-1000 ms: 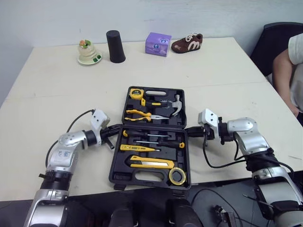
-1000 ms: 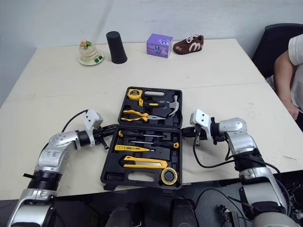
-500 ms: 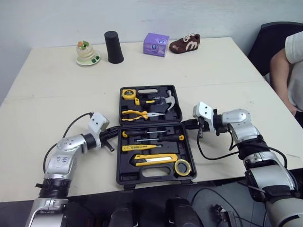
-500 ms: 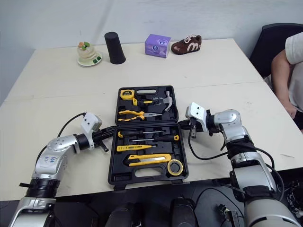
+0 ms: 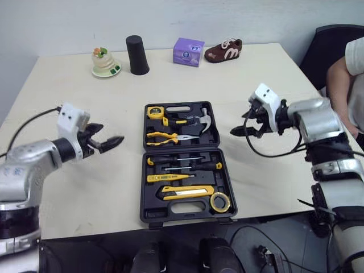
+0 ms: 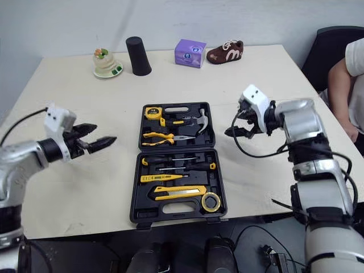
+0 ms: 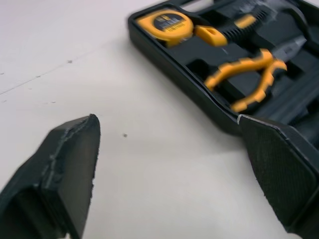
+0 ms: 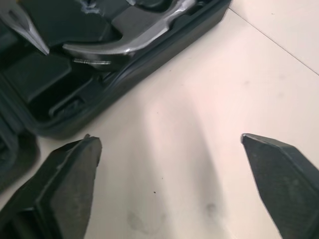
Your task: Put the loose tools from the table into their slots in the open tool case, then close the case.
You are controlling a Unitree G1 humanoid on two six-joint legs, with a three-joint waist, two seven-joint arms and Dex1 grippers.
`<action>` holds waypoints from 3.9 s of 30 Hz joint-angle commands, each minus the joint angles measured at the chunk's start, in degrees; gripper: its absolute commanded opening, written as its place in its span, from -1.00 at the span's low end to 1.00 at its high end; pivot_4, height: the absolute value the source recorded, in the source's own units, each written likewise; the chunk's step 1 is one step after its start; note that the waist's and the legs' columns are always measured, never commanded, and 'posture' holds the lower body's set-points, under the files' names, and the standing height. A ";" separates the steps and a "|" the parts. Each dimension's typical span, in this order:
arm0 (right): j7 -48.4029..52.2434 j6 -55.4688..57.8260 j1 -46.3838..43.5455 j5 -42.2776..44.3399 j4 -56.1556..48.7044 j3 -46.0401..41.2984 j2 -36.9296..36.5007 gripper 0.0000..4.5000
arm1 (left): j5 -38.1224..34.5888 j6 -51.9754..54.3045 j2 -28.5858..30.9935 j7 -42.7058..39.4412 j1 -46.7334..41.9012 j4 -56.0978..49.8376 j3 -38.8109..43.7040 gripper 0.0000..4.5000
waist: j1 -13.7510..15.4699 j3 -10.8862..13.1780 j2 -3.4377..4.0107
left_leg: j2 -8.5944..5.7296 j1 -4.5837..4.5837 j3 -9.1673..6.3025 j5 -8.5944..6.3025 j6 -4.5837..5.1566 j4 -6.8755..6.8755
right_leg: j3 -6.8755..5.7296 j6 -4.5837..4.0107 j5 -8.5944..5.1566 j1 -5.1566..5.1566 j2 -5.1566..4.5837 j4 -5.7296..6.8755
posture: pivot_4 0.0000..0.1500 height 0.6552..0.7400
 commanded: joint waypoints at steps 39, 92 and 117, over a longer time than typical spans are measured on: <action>-28.64 29.04 -9.20 8.00 4.91 -1.16 14.91 0.97 | 9.34 14.59 -12.63 11.08 -26.72 26.82 -18.10 1.00 | -0.19 0.01 -0.02 | -0.21 -0.44 0.41 0.13 0.00 0.07 | 0.25 0.01 0.00 -0.89 0.29 0.57 | 1.00 1.00; -38.37 -96.19 21.58 -11.05 16.84 3.78 -0.42 -0.06 | 22.32 -69.59 -10.33 11.24 14.16 10.07 -9.62 0.11 | -0.15 0.10 -0.37 | -0.38 -0.17 0.18 0.40 0.18 -0.03 | 0.01 0.10 0.05 -0.43 -0.06 0.44 | 1.00 1.00; 4.65 -39.94 56.88 23.50 -41.51 -4.27 -15.02 -1.00 | 8.26 -37.91 -5.29 -0.26 4.95 11.87 -7.94 -0.99 | 2.90 0.10 -0.33 | -0.21 0.07 -0.37 0.30 0.06 0.05 | -0.50 -0.03 0.05 0.22 0.14 -0.11 | 1.00 1.00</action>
